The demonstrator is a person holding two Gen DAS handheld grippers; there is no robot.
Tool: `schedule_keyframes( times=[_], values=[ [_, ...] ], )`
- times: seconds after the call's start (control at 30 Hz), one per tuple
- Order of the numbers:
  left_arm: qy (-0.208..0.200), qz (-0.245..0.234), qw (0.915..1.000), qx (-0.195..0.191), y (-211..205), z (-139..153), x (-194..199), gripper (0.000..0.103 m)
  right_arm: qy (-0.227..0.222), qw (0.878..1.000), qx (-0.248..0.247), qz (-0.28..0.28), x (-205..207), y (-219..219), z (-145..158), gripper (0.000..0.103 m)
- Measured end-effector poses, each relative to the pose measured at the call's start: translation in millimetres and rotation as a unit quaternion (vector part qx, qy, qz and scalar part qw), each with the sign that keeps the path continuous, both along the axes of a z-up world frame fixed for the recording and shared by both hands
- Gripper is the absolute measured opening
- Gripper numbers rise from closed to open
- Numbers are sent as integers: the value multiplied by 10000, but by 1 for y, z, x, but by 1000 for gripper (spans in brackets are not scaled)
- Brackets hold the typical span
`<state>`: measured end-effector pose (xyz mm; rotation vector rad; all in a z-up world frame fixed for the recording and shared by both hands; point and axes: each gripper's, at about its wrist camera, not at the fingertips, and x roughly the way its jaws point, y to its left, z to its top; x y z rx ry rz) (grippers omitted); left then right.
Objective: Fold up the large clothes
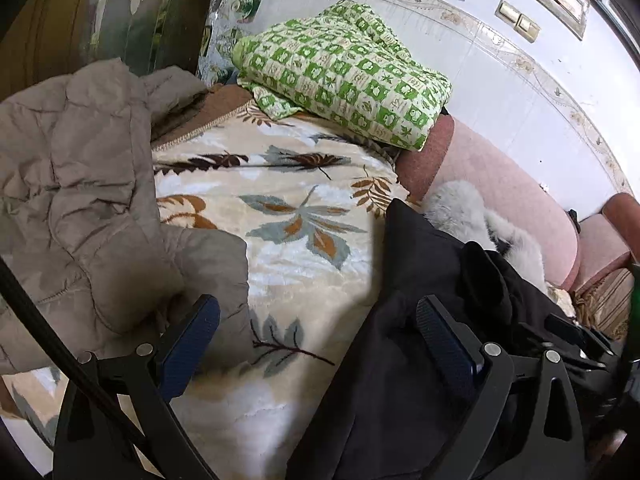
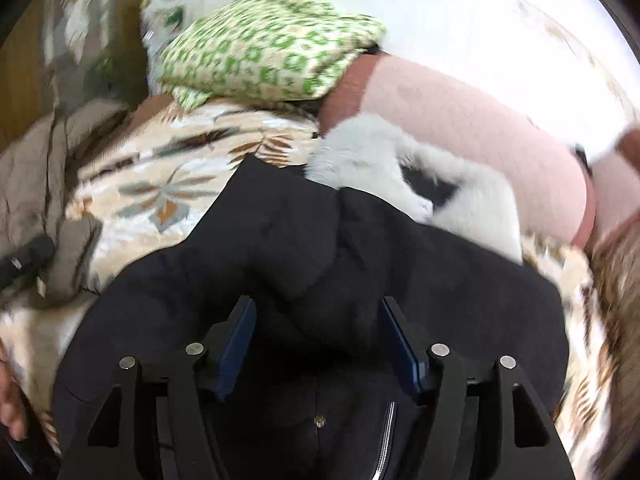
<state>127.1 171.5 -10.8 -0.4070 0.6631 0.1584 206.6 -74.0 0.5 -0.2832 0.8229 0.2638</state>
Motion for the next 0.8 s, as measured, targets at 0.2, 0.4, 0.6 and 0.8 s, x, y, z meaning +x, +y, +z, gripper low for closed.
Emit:
schedule_keyframes(
  times=[0.2, 0.4, 0.6, 0.8],
  values=[
    [17, 132, 9999, -2, 8, 0, 0, 99, -157, 9914, -1296, 15, 30, 42, -49, 28],
    [70, 301, 9988, -385, 27, -2, 1, 99, 144, 9978, -530, -373, 48, 24, -13, 8],
    [179, 351, 9982, -457, 32, -6, 2, 99, 293, 9972, 607, -308, 74, 50, 22, 5],
    [177, 496, 9978, -400, 38, -7, 4, 99, 1093, 9880, 1027, -363, 101, 75, -38, 6]
  ],
)
